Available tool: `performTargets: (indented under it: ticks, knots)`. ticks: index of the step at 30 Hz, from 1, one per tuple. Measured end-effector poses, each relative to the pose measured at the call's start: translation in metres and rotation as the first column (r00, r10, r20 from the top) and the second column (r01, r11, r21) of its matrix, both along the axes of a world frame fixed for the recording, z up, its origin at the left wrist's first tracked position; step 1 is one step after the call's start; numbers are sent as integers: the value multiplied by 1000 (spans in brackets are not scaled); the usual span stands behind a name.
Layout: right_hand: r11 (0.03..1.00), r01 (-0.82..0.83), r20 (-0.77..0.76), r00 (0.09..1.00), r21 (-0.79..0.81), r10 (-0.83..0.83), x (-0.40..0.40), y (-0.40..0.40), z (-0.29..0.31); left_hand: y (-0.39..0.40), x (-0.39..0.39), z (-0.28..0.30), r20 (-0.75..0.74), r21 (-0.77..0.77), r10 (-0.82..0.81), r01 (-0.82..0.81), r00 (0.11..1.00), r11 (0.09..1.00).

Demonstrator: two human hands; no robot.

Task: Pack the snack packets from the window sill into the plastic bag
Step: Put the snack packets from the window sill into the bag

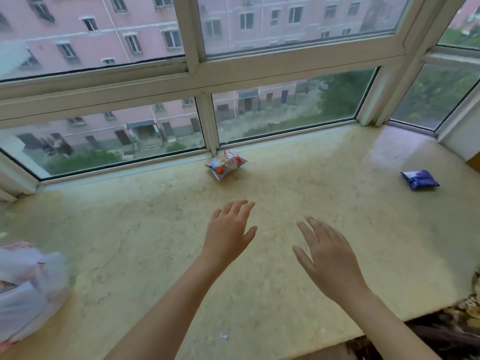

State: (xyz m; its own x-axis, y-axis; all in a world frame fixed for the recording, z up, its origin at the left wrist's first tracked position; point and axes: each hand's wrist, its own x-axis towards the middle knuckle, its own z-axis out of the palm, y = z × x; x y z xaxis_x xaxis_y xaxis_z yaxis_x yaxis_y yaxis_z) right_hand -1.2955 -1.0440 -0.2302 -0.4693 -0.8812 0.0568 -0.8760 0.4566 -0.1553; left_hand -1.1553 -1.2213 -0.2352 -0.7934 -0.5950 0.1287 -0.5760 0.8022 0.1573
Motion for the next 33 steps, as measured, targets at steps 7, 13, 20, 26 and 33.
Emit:
performTargets:
  ticks: [7,13,20,26,33]
  knots:
    - [999,-45,-17,999,-22,45,-103,-110,-85,-114,-105,-80,-29,38,156,-154,987,987]
    - [999,-28,-56,998,29,29,-182,-190,-213,-233,-179,-176,-8,70,279,-277,960,958]
    - [996,50,12,999,78,-51,-207,-268,-328,-332,-215,-257,123,151,292,-309,948,939]
    - [996,88,8,996,-1,-88,-221,-286,-367,-399,-230,-274,151,208,352,-378,924,902]
    - [994,104,61,993,16,-105,-221,-284,-365,-436,-233,-268,295,182,286,-348,912,920]
